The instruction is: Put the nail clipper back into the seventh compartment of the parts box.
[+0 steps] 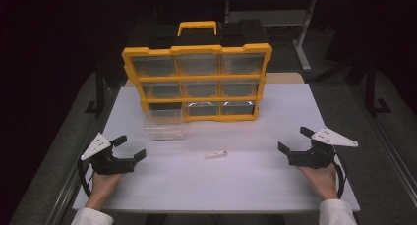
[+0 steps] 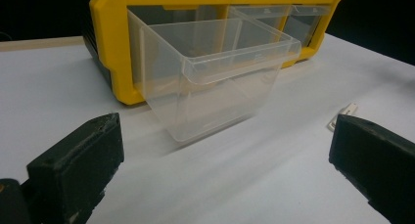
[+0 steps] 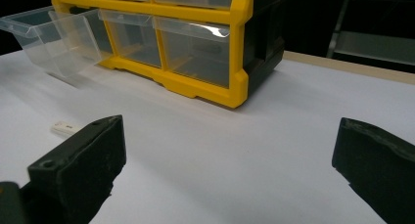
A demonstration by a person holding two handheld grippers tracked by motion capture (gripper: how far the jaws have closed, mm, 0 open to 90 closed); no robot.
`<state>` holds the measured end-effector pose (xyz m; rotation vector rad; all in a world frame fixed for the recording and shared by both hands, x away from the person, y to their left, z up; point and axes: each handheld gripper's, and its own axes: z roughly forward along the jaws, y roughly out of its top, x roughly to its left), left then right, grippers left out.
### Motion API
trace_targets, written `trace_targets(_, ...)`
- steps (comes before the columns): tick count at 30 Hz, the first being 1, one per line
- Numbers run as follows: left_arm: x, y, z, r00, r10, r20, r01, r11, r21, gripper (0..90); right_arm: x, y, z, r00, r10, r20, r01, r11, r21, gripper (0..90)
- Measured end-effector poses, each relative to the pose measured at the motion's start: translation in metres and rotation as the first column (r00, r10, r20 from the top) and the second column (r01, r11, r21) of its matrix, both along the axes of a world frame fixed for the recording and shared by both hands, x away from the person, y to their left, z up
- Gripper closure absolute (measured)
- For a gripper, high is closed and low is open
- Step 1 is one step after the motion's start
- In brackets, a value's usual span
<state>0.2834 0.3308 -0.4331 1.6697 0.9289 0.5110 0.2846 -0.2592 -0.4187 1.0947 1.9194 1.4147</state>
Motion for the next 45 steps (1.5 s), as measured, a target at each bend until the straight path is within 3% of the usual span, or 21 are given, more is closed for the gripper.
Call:
trace_targets(15,-0.003,-0.001,0.004,0.9992,0.024,0.033,-0.024,0.9995,0.019,0.0,-0.003,-0.002,-0.001,0.9999,-0.008,0.007,0.008,1.0,0.002,0.0)
trace_targets(18,-0.004,0.001,0.005,0.9989,0.029,0.037,-0.029,0.9996,0.001,0.0,-0.001,-0.002,-0.001,1.0,-0.006,0.004,0.006,1.0,-0.002,0.0)
trace_targets(19,-0.003,0.0,0.005,0.9996,0.023,0.019,-0.022,0.9994,-0.028,0.0,0.0,-0.003,-0.001,0.9999,-0.006,-0.012,0.006,1.0,-0.001,0.0)
trace_targets(22,-0.001,-0.002,0.004,1.0,0.007,0.0,-0.007,0.9991,-0.041,0.0,-0.001,-0.003,-0.001,0.9999,-0.01,-0.01,0.01,0.9999,0.003,0.0)
trace_targets(30,-0.002,-0.019,0.015,0.999,-0.043,0.015,0.042,0.9979,0.048,0.0,-0.004,-0.003,0.0,0.9999,-0.012,-0.003,0.012,0.9999,0.006,0.0)
trace_targets(34,-0.001,-0.021,0.017,0.9983,-0.057,0.005,0.057,0.9959,0.071,0.0,-0.004,-0.003,0.0,0.9999,-0.014,-0.002,0.014,0.9999,0.003,0.0)
trace_targets(38,0.001,-0.021,0.02,0.9973,-0.073,0.003,0.073,0.995,0.068,0.0,-0.004,-0.003,0.0,0.9999,-0.017,-0.001,0.017,0.9999,0.005,0.0)
trace_targets(45,0.005,-0.033,0.027,0.991,-0.133,-0.019,0.134,0.9827,0.128,0.0,-0.005,-0.004,0.0,0.9999,-0.016,-0.001,0.016,0.9999,0.004,0.0)
